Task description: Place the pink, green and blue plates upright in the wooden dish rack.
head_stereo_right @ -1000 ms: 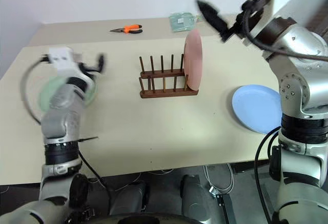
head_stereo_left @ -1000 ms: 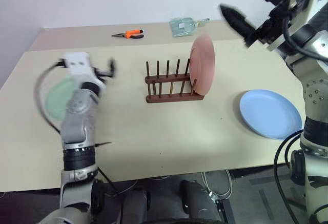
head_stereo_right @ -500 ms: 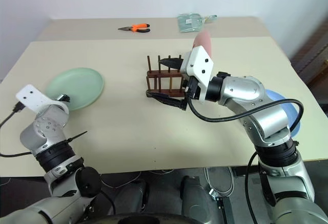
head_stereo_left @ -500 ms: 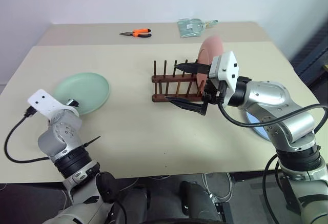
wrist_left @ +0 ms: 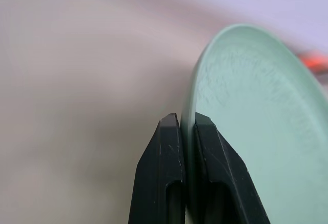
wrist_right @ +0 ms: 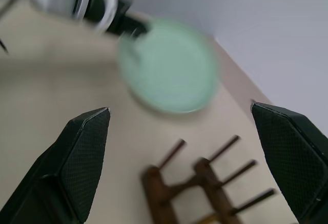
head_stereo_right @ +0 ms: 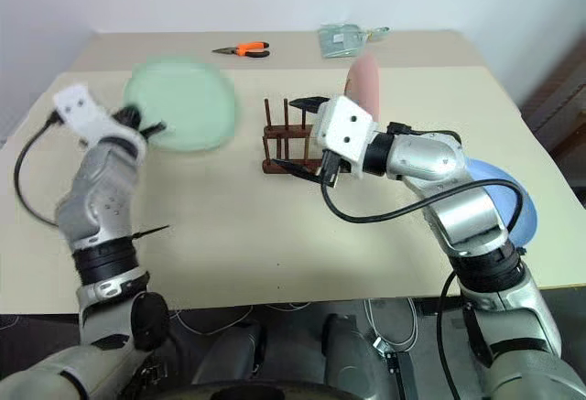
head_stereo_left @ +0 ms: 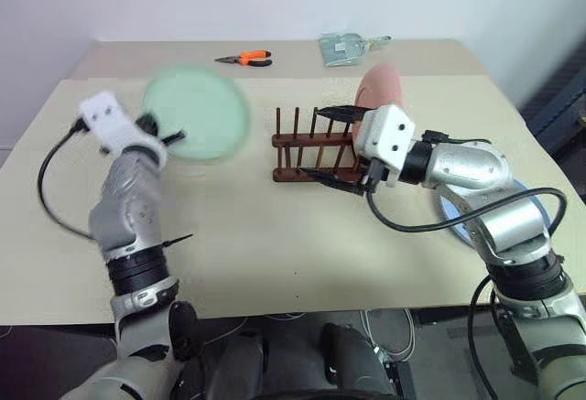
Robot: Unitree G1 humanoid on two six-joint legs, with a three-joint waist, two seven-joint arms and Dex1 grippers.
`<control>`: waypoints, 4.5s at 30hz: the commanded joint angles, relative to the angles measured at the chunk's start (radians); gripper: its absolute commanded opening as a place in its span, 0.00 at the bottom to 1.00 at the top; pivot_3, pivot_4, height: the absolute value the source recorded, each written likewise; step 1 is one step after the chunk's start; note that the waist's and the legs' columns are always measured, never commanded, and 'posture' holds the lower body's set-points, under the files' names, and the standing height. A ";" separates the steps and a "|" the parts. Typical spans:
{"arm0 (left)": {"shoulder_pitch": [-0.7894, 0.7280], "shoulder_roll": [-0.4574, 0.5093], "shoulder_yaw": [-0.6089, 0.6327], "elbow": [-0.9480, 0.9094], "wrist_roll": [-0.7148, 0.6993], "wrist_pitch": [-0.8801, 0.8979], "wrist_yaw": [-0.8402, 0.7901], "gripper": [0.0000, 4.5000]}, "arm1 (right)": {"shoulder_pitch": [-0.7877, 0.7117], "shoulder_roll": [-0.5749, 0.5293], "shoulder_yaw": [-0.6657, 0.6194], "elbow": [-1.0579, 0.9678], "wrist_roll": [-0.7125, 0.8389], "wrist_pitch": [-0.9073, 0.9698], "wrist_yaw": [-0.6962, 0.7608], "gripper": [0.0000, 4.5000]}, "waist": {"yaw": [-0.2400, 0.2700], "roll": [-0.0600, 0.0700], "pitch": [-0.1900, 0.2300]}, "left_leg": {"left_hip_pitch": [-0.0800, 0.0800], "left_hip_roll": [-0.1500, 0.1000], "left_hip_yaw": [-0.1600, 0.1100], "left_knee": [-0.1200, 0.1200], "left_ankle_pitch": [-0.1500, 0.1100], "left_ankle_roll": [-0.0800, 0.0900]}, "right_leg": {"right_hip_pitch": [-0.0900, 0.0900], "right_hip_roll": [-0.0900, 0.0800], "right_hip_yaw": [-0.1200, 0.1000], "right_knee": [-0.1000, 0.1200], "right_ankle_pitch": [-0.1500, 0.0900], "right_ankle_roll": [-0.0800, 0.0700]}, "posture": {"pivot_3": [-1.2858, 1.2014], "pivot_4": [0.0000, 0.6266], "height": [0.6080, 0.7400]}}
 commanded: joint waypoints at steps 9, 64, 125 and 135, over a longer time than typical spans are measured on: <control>-0.168 0.000 -0.220 -0.236 -0.054 0.181 -0.042 0.01 | -0.210 0.104 0.175 0.299 -0.447 -0.321 -0.117 1.00 | -0.029 0.001 0.000 | 0.001 0.001 0.001 -0.002 0.000 0.000 | -0.002 0.001 0.001 0.001 0.000 0.000 | 0.52 0.24 1.00; 0.450 0.347 -0.494 -0.355 -0.138 -0.095 -0.773 0.79 | -0.161 0.360 -0.355 0.083 0.567 0.536 -0.577 0.77 | -0.027 0.011 0.003 | 0.000 0.003 0.001 -0.003 0.000 0.001 | -0.004 0.002 0.002 0.003 -0.005 -0.010 | 0.52 0.24 1.00; 0.503 0.410 -0.391 -0.207 -0.085 -0.207 -0.856 0.79 | -0.365 0.673 -0.524 0.126 1.182 0.552 -0.966 0.01 | -0.023 0.014 0.006 | 0.001 0.003 0.000 -0.002 -0.003 0.006 | -0.003 0.001 0.000 0.002 -0.005 -0.010 | 0.52 0.24 1.00; 0.496 0.407 -0.387 -0.275 -0.106 -0.138 -0.816 0.79 | -0.317 0.691 -0.459 0.258 1.090 0.552 -1.019 0.01 | -0.046 0.015 0.006 | 0.001 0.004 0.002 -0.004 -0.003 0.006 | -0.005 0.003 0.001 0.005 -0.005 -0.009 | 0.52 0.24 1.00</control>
